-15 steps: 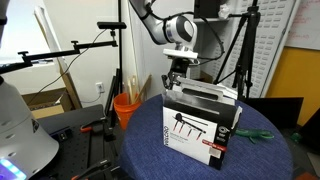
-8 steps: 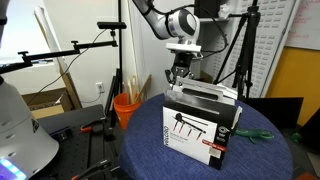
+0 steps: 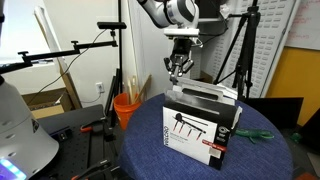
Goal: Remove the marker from the cup
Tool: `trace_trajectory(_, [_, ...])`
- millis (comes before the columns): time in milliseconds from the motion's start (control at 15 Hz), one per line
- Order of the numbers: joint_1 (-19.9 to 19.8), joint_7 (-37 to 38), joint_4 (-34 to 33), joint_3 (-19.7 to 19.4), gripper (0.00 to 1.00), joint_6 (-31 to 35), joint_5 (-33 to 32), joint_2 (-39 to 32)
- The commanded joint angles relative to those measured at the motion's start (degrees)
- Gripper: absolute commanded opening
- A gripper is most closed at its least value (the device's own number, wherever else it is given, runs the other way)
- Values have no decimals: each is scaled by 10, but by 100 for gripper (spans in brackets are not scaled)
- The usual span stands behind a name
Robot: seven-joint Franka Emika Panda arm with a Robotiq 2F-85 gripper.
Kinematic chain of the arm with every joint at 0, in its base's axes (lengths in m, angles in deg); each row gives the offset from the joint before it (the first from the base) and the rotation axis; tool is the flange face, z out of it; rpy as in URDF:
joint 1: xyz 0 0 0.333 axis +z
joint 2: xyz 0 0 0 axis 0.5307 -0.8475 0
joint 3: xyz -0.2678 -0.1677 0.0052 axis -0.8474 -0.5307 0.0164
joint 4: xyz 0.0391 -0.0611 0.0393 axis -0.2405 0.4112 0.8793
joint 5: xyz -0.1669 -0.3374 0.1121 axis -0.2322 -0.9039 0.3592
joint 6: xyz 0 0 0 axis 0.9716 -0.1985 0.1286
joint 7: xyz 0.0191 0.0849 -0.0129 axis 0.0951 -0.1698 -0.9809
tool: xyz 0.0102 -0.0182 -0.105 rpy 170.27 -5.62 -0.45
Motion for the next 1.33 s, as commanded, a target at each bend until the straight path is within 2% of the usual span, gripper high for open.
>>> trace_trajectory(0, [2,20,2,3,6,-44,8,45])
trace_trajectory(267, [-9,23,-5,-2,6,-60,11,79])
trace_trajectory(533, [-29,16,0,-10,6,-30,5,96])
trace_trajectory(1267, [-75,18,-8,-44,6,-2,-1,39])
